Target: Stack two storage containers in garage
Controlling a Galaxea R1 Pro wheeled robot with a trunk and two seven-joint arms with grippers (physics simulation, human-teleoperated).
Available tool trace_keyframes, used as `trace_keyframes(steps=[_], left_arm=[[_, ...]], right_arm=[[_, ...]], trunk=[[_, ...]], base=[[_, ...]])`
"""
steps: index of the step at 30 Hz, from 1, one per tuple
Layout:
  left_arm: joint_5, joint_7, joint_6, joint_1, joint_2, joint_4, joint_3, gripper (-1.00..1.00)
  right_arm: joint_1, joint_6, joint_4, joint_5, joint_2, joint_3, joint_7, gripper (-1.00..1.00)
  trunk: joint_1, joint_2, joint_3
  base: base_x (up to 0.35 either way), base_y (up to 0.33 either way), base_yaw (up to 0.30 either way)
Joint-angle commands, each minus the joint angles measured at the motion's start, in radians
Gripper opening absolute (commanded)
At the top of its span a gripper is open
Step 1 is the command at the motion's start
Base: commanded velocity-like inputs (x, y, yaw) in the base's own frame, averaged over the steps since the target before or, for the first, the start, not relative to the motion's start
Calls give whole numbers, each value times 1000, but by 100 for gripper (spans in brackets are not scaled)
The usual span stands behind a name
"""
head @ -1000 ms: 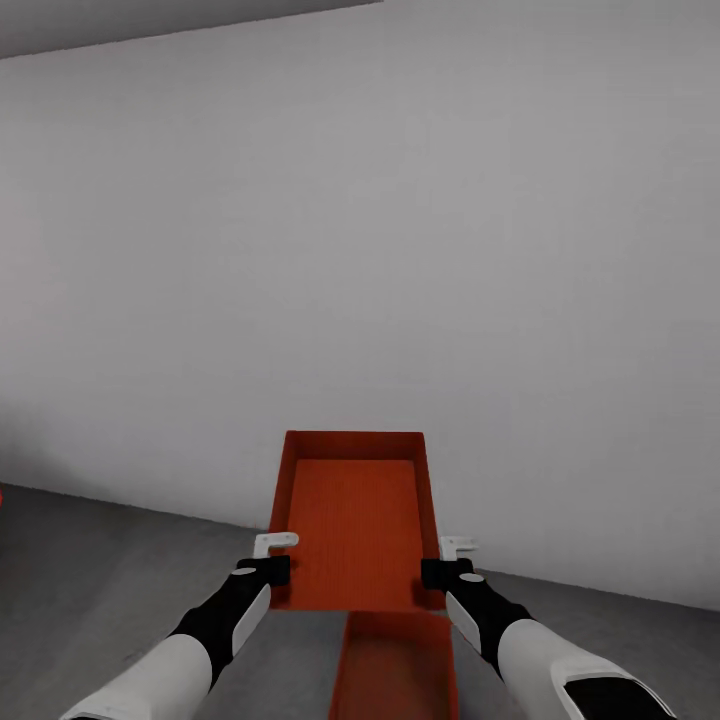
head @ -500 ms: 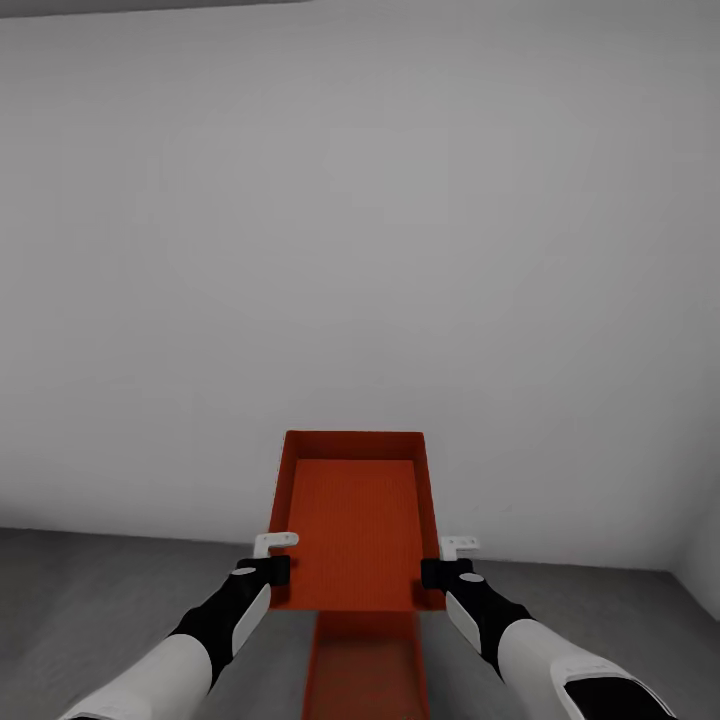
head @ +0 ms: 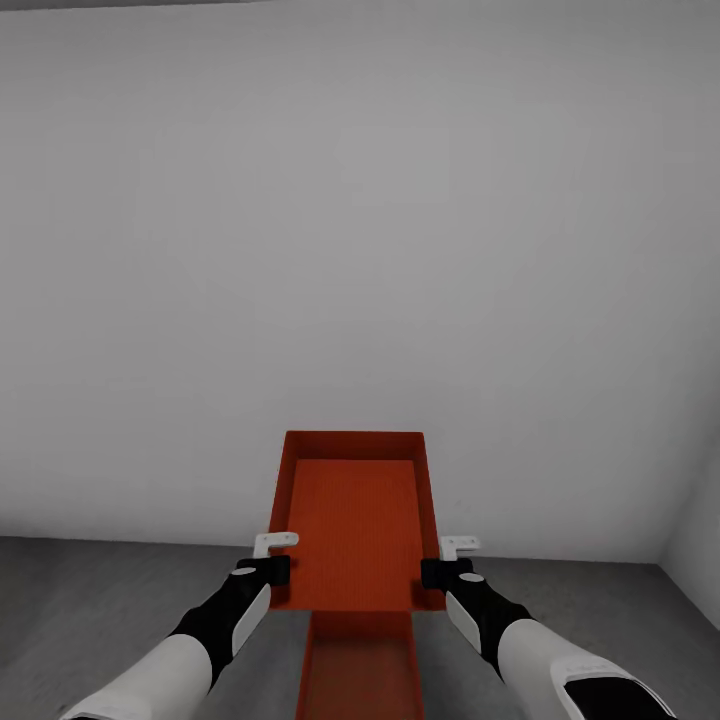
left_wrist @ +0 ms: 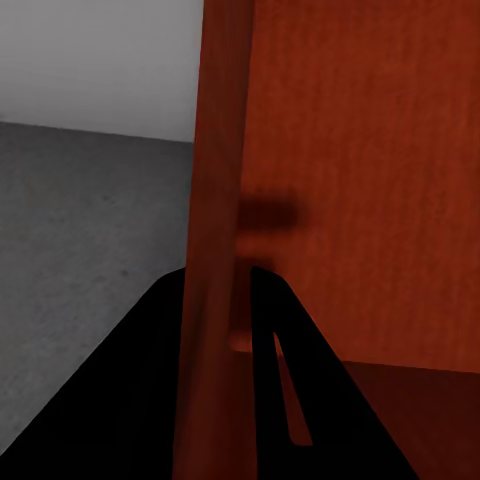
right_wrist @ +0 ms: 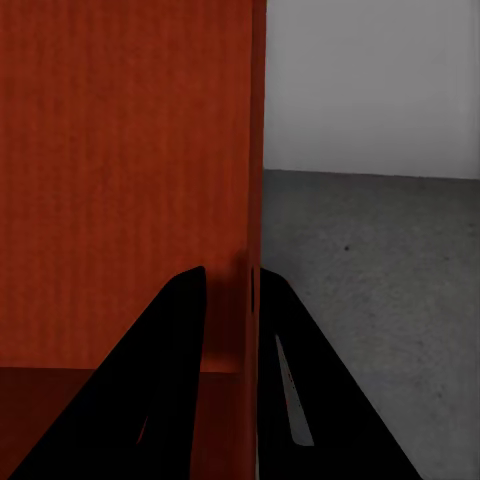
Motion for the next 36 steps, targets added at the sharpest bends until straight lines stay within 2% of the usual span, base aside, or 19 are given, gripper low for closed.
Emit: trace_keyframes(steps=[1,31,36], left_arm=[[9,8,6,0,1,0,1,-100],[8,8,6,0,1,-1,1,-100],[9,8,6,0,1,0,2,-100]], right_arm=[[0,1,-3,12,0,-19,-11,-100],[0,-2,-3,12,0,-17,-11,-100],[0,-2,-3,12,0,-17,-11,-100]], trunk=[[0,-1,0],[0,-1,0],[0,-1,0]], base=[[0,0,0],[0,0,0],[136,0,0]])
